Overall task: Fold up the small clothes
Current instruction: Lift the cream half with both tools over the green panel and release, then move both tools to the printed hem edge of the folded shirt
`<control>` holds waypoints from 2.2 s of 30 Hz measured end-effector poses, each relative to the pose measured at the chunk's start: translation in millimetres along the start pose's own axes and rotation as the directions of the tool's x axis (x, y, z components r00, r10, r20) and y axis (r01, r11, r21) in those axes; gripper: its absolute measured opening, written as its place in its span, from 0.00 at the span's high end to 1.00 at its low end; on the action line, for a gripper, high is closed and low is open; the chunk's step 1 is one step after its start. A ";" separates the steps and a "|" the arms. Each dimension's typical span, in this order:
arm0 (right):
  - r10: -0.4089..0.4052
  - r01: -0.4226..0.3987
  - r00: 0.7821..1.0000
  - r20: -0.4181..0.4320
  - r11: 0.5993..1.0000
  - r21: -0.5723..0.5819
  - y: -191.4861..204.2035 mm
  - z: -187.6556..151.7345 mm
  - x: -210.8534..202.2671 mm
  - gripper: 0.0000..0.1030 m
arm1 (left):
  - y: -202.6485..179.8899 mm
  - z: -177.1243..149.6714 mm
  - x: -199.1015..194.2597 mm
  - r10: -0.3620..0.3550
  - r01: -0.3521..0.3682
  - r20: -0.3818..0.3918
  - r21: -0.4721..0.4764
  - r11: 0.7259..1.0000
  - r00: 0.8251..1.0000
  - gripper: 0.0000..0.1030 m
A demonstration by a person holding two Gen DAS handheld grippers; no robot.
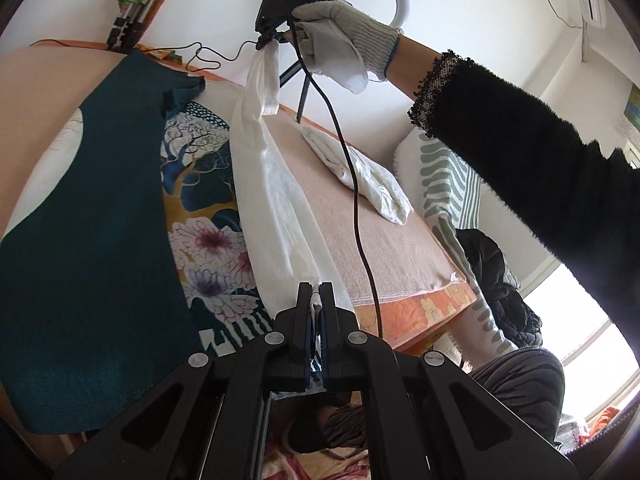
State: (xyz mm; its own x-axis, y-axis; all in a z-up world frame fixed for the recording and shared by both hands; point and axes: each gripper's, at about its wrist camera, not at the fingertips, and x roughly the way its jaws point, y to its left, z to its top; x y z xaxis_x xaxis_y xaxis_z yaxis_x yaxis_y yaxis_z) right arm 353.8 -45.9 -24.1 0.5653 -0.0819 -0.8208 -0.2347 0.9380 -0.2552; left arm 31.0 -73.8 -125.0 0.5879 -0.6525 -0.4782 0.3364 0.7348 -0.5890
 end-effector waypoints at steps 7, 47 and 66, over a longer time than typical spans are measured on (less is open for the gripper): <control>-0.026 0.022 0.999 -0.040 0.994 -0.109 73.7 9.0 24.5 0.94 | 15.7 -9.5 -6.8 0.031 -0.031 0.005 -0.027 0.999 0.999 0.98; 0.563 -0.563 0.825 0.039 0.815 0.137 -9.0 -205.7 -121.5 0.42 | 3.5 -26.4 -38.9 0.057 -0.057 -0.032 -0.006 0.998 0.998 0.82; 0.474 -0.440 0.876 -0.086 0.860 0.260 -28.2 -403.9 -124.5 0.45 | -29.0 -11.9 5.3 0.278 -0.245 -0.069 0.305 0.920 0.958 0.63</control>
State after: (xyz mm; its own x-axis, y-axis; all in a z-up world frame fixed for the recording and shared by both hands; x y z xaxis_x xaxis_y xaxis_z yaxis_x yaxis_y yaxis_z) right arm -29.4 -198.2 -121.0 0.3160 0.3437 -0.8843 -0.2451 0.9300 0.2739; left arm 15.6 -100.8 -118.2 0.6059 -0.4340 -0.6667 0.3904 0.8924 -0.2262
